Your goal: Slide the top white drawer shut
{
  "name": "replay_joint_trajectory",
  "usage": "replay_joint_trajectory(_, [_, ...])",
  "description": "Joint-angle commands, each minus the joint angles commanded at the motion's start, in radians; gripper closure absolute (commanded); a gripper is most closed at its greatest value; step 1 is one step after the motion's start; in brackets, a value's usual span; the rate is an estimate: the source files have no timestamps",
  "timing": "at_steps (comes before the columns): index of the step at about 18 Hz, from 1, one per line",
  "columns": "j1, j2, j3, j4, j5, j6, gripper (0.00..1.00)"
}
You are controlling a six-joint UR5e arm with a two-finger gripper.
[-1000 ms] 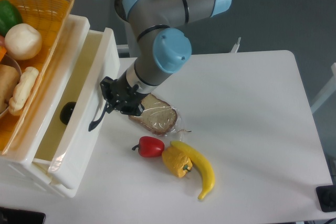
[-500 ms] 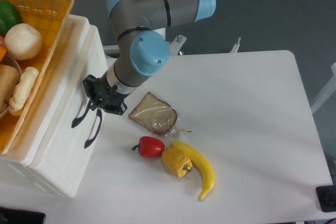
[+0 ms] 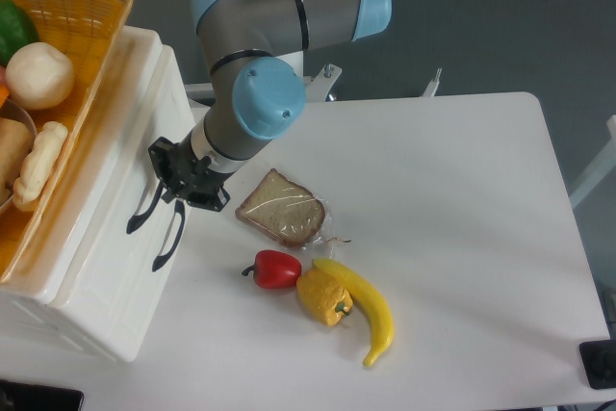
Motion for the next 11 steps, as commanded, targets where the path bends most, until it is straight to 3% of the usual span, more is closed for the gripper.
replay_joint_trajectory(2, [0.061, -0.002, 0.006, 0.043, 0.002, 0.0, 0.0])
replay_joint_trajectory(7, [0.216, -0.043, 0.014, 0.236, 0.07, 0.055, 0.0])
replay_joint_trajectory(11, [0.298, -0.077, 0.049, 0.276, 0.176, 0.225, 0.0])
